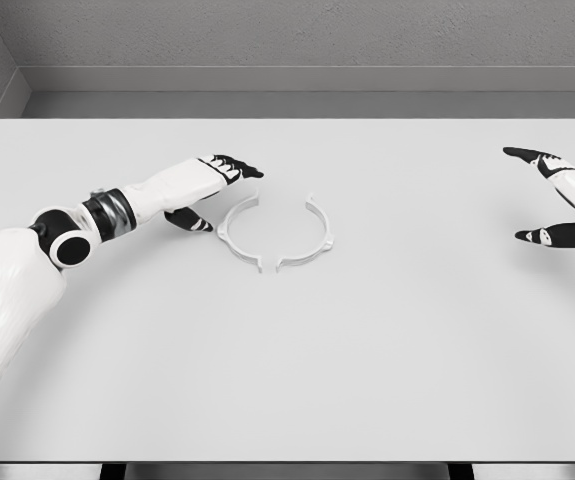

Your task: Assemble PVC drainage pipe clamps

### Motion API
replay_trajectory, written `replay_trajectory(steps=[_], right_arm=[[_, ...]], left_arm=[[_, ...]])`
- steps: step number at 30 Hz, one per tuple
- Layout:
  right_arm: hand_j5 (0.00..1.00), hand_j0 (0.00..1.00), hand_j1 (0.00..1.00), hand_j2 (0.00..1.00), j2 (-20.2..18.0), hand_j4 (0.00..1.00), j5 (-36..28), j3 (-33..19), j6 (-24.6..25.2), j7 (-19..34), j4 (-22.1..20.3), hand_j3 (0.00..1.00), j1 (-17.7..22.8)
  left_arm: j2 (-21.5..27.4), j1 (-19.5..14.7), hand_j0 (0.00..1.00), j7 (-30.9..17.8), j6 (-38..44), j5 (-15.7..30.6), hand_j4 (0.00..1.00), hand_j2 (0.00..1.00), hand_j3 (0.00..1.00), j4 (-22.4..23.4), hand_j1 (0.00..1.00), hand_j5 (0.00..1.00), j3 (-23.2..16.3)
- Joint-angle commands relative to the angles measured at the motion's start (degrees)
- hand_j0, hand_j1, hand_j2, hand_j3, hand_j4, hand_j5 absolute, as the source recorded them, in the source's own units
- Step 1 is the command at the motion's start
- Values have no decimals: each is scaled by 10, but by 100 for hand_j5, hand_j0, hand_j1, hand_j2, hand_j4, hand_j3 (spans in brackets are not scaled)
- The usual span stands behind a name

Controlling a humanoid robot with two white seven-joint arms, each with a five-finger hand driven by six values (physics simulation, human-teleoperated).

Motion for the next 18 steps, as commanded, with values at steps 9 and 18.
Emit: replay_trajectory(steps=[9,18], right_arm=[[100,100,100,100,-1,100,-4,0,1,0,1,100,0],[100,100,100,100,-1,100,-4,0,1,0,1,100,0]], left_arm=[[-1,-5,100,0,1,4,100,100,100,0,100,100,-3],[-3,-5,100,-1,1,3,100,100,100,-1,100,100,-4]])
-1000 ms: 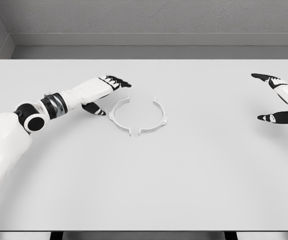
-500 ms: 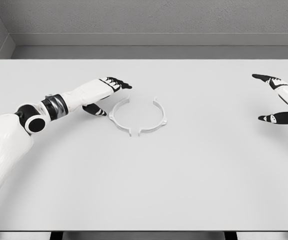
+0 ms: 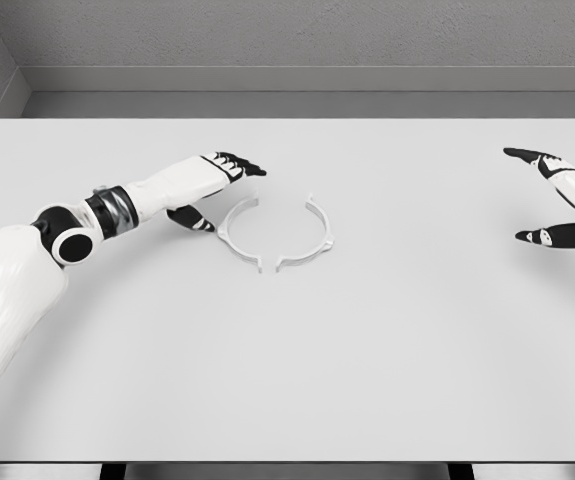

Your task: Assemble PVC drainage pipe clamps

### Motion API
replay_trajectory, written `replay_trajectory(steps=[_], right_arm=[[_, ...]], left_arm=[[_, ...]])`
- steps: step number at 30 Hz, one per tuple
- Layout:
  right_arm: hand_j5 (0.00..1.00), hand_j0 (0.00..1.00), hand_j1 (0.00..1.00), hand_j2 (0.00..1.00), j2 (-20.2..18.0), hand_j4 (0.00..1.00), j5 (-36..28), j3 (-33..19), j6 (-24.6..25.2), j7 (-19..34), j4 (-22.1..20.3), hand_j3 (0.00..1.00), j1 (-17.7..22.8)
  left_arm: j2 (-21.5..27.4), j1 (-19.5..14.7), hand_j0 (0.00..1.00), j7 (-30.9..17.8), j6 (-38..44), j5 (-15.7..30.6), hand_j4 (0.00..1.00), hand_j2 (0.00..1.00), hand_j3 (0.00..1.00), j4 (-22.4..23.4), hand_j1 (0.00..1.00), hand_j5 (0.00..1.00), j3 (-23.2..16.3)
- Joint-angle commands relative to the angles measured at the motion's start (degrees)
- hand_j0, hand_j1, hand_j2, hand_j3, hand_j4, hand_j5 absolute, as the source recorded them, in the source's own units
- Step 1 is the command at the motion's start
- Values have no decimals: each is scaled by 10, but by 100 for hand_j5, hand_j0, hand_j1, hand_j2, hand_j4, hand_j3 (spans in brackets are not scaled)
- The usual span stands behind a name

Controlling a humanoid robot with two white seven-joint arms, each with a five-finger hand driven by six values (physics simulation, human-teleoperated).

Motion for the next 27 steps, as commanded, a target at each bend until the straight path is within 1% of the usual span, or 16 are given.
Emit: replay_trajectory(steps=[1,17,25,27], right_arm=[[100,100,100,100,-1,100,-4,0,1,0,0,100,0],[100,100,100,100,-1,100,-4,0,1,0,1,100,0],[100,100,100,100,-1,100,-4,0,1,0,1,100,1],[100,100,100,100,-1,100,-4,0,1,0,7,100,0]], left_arm=[[-1,0,100,0,1,4,100,100,100,0,100,100,0],[-5,-4,100,-7,1,4,100,100,100,-2,100,100,-1],[-15,-5,100,-8,1,4,100,100,100,-4,100,100,-1],[-15,-5,100,-9,1,4,100,100,100,-5,100,100,-1]])
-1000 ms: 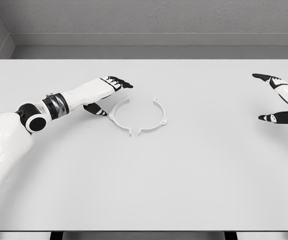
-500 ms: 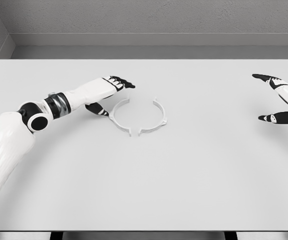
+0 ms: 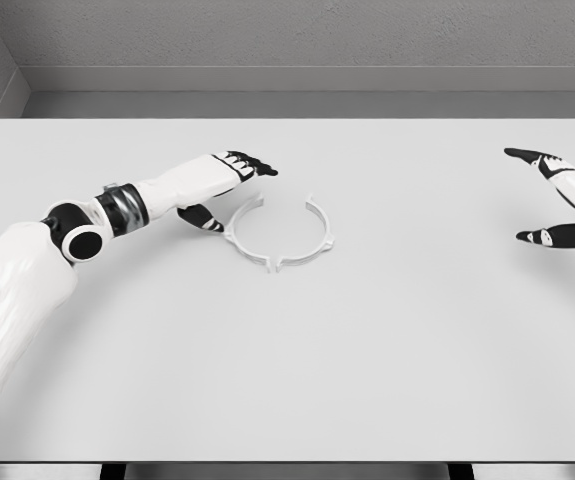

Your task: Assemble PVC drainage pipe clamps

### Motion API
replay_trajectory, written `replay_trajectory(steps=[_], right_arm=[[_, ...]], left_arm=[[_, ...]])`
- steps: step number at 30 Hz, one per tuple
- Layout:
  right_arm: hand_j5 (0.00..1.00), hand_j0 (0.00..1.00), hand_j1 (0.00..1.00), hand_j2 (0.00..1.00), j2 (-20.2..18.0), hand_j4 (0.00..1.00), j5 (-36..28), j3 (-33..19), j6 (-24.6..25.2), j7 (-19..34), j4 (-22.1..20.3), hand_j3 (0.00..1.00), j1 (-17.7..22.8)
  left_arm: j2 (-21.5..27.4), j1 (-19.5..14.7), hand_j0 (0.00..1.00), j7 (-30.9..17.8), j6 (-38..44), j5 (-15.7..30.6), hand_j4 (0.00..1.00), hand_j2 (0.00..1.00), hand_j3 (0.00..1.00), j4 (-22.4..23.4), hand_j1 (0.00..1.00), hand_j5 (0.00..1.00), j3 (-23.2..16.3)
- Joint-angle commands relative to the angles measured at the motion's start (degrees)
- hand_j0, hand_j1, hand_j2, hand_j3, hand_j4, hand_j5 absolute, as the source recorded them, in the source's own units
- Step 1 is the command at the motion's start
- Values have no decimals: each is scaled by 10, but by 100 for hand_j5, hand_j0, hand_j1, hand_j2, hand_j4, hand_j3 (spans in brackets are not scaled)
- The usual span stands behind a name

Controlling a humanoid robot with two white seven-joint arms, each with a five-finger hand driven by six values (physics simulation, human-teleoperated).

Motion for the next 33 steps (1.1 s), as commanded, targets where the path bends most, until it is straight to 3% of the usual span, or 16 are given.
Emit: replay_trajectory(steps=[1,33], right_arm=[[100,100,100,100,-1,100,-4,0,1,0,5,100,0],[100,100,100,100,13,100,-4,3,1,-1,-3,100,-7]], left_arm=[[-5,0,100,-4,1,4,100,100,100,-1,100,100,1],[-12,-4,100,-6,1,7,100,100,100,4,100,100,9]])
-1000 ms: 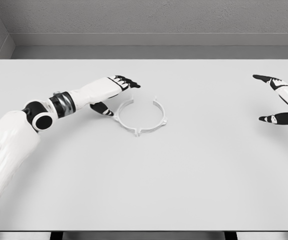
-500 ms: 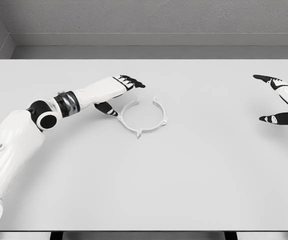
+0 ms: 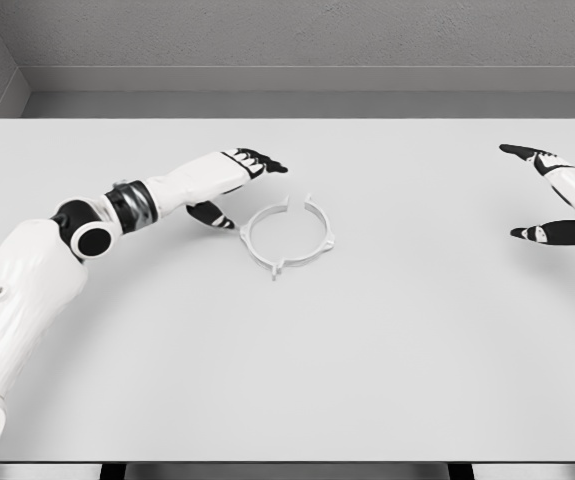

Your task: Assemble PVC drainage pipe clamps

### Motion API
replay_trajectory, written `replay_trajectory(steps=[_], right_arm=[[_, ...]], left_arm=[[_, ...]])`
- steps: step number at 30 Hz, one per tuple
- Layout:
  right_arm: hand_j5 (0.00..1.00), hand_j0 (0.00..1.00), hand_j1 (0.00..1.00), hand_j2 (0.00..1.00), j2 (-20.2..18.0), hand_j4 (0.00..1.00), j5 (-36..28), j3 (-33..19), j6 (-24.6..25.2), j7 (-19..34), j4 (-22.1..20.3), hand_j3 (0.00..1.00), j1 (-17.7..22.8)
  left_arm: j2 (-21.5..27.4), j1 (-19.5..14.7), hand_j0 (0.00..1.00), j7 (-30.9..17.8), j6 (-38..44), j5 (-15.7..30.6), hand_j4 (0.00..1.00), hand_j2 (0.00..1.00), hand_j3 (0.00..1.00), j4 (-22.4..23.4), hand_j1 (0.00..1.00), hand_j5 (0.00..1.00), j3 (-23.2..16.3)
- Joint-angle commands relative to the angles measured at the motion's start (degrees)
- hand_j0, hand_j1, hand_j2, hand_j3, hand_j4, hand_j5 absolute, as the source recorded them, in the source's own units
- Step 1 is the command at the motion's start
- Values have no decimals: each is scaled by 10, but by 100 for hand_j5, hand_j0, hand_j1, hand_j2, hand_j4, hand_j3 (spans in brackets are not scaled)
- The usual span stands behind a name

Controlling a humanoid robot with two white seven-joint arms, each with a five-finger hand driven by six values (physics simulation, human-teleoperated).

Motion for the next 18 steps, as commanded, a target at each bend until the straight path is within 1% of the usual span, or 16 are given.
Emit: replay_trajectory(steps=[1,5,6,8,10,12,13,14,15,16,17,18], right_arm=[[100,100,100,100,3,100,-4,0,1,0,2,100,0],[100,100,100,100,3,100,-4,0,1,0,0,100,0],[100,100,100,100,3,100,-4,0,1,0,0,100,0],[100,100,100,100,3,100,-3,0,1,0,-2,100,0],[100,100,100,100,4,100,-3,4,1,0,-4,100,-1],[100,100,100,100,5,100,-2,21,1,0,-4,100,-14],[100,100,100,100,11,100,-3,49,1,0,-3,100,-36],[100,100,100,100,12,100,-2,67,1,1,-2,100,-47],[100,100,100,100,12,100,-2,80,1,1,15,100,-59],[100,100,100,100,18,100,-1,86,1,1,21,100,-71],[100,100,100,100,35,100,19,90,1,2,23,100,-75],[100,100,100,100,56,100,56,91,1,2,19,100,-79]], left_arm=[[4,-1,100,1,1,5,100,100,100,2,100,100,3],[11,3,100,1,1,14,100,100,100,-5,100,100,0],[13,3,100,1,1,14,100,100,100,-12,100,100,-1],[34,9,100,1,1,32,100,100,100,-38,100,100,-5],[45,16,100,1,1,36,100,100,100,-56,100,100,-5],[46,18,100,1,1,38,100,100,100,-59,100,100,-5],[46,18,100,1,1,38,100,100,100,-61,100,100,-5],[48,18,100,1,1,39,100,100,100,-61,100,100,-5],[56,18,100,1,1,45,100,100,100,-62,100,100,-5],[64,17,100,1,1,52,100,100,100,-62,100,100,-4],[71,17,100,1,1,55,100,100,100,-62,100,100,-3],[82,16,100,1,1,65,100,100,100,-62,100,100,-3]])
